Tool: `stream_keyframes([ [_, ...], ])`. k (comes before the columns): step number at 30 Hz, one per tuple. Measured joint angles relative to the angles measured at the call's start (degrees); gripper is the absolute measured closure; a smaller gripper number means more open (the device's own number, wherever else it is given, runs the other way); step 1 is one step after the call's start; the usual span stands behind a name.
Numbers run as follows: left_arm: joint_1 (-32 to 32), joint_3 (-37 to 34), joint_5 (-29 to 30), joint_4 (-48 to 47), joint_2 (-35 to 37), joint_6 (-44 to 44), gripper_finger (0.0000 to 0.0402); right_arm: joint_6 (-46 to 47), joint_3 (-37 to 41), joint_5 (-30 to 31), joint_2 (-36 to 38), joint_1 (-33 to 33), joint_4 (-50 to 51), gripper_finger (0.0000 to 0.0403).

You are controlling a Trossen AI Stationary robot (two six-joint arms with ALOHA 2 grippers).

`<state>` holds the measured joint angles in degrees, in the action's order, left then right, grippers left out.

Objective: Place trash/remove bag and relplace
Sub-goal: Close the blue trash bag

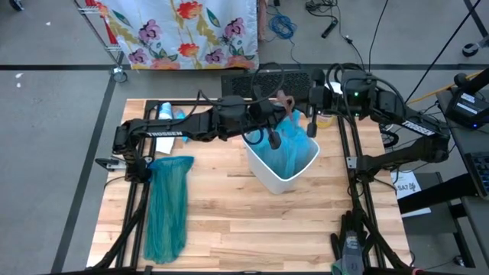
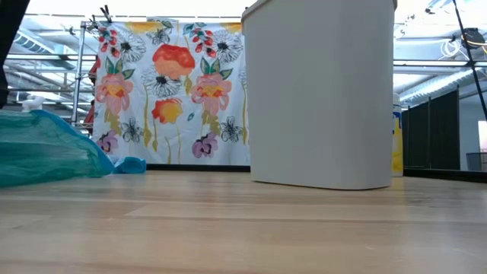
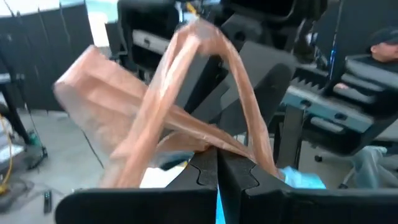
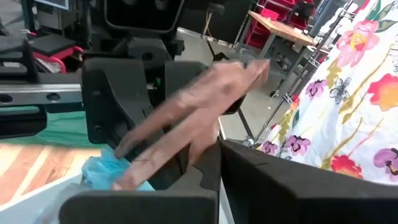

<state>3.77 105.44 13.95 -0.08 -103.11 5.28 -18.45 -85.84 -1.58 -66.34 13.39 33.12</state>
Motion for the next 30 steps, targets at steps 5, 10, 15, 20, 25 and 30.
stream_keyframes([
  [5, 0.4, -0.07, -2.35, 4.8, -0.09, 1.58, 0.0401, -0.23, -0.09, -0.09, 0.44, 0.08, 0.66, 0.0403],
  [10, 0.94, -0.08, -5.49, 6.86, -0.09, 1.51, 0.0402, -1.41, -0.09, -0.31, 0.66, 0.08, 1.19, 0.0403],
  [15, 1.31, 0.1, -5.55, 11.55, 0.09, 1.62, 0.0401, -2.71, 0.17, -1.92, 1.12, -0.2, 2.6, 0.0403],
  [20, 1.62, 0.1, -6.99, 13.65, 0.04, 1.55, 0.0401, -2.35, 0.13, -0.94, 2.16, 0.01, 2.81, 0.0403],
  [25, 1.92, 0.1, -7.29, 16.14, 0.04, 1.23, 0.0402, -1.37, 0.13, -1.87, 2.3, -0.05, 3.7, 0.0403],
  [30, 2.38, 0.1, -7.02, 19.18, 0.04, 1.56, 0.0401, -1.13, 0.13, -1.72, 2.55, -0.06, 6.0, 0.0403],
])
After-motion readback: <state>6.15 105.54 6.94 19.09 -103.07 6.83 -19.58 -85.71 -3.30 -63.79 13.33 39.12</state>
